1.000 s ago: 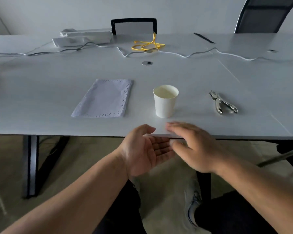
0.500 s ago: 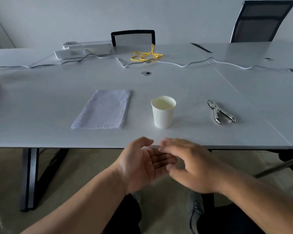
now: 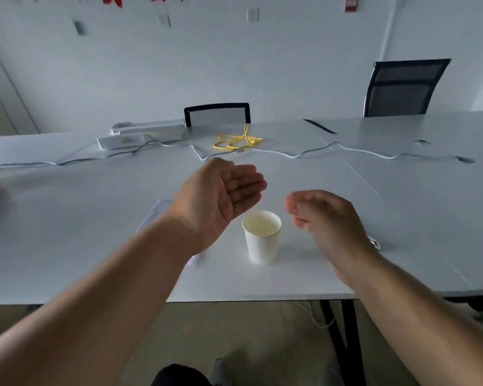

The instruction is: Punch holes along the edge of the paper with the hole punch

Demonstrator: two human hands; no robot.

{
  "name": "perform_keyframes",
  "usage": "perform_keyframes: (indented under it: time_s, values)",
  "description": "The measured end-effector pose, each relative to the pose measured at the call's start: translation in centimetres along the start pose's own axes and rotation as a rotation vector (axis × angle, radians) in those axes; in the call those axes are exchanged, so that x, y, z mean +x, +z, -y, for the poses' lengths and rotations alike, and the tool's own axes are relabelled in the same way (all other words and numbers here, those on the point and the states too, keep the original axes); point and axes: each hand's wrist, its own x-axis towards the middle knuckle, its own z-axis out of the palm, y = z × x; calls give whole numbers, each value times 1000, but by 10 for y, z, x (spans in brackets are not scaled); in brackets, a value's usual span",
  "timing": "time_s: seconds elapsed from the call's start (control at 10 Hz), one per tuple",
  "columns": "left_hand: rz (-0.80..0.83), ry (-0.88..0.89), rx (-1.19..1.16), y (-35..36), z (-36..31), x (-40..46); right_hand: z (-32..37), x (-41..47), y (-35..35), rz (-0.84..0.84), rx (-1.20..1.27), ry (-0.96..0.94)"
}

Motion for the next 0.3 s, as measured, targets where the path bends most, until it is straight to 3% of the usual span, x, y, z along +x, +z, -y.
perform_keyframes:
  time_s: [0.1, 0.2, 0.3]
  values:
    - [40, 103, 378, 7, 5, 13, 3, 9, 9, -14, -192, -101]
    - [99, 226, 897, 2, 17, 18, 1, 11, 17, 99, -435, -216]
    - [104, 277, 919, -9, 23, 20, 2, 11, 18, 170, -492, -244]
